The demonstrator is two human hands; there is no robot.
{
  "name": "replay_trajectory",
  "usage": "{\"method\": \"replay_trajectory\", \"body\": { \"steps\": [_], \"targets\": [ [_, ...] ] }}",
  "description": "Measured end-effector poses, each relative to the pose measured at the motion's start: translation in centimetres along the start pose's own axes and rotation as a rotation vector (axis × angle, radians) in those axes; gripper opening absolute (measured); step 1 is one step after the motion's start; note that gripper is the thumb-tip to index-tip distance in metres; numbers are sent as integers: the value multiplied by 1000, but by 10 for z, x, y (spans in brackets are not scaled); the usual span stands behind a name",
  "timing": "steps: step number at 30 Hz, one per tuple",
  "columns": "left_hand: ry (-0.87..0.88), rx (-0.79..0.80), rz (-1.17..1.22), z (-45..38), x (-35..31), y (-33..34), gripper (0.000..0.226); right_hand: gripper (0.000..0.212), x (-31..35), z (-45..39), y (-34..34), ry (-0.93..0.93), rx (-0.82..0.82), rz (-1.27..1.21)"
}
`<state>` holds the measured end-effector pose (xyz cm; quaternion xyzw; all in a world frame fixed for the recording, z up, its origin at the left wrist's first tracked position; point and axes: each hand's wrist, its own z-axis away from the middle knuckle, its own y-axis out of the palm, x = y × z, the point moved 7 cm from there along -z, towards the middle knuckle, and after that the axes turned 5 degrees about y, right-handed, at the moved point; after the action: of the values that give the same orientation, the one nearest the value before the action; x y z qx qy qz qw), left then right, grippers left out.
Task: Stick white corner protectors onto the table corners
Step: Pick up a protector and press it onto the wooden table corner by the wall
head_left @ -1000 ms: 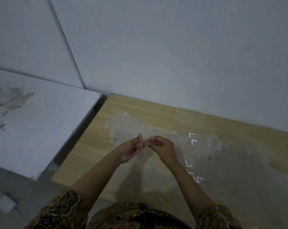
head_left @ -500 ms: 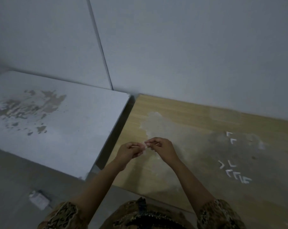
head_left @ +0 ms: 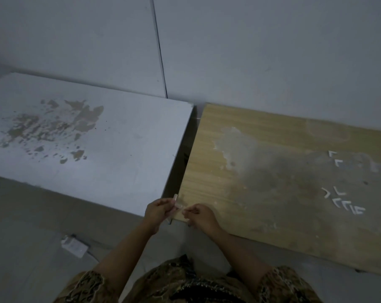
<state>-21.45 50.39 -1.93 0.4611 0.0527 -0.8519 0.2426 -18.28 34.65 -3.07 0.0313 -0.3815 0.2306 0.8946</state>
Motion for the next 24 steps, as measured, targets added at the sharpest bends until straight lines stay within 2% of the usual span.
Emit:
{"method": "replay_trajectory", "body": {
  "steps": [3,6,11,15,19,24],
  "targets": [
    [-37,7,-7,-1,13,-12,7,12,-23,5,26,151,97,-264],
    [-82,5,0,-2,28,-16,4,6,-40,12,37,282,78,-474],
    [-138,-37,9,-1,42,-25,7,25,-56,11,46,405,30,-561],
    [-149,-42,-7,-5,47,-31,9,23,-58,4,55,406,48,-635],
    [-174,-86,-7,-8,49,-32,13,9,-61,-1,65,409,48,-621],
    [-237,-107,28,-11,59,-31,13,21,-67,-7,67,420,-20,-603]
  ]
}}
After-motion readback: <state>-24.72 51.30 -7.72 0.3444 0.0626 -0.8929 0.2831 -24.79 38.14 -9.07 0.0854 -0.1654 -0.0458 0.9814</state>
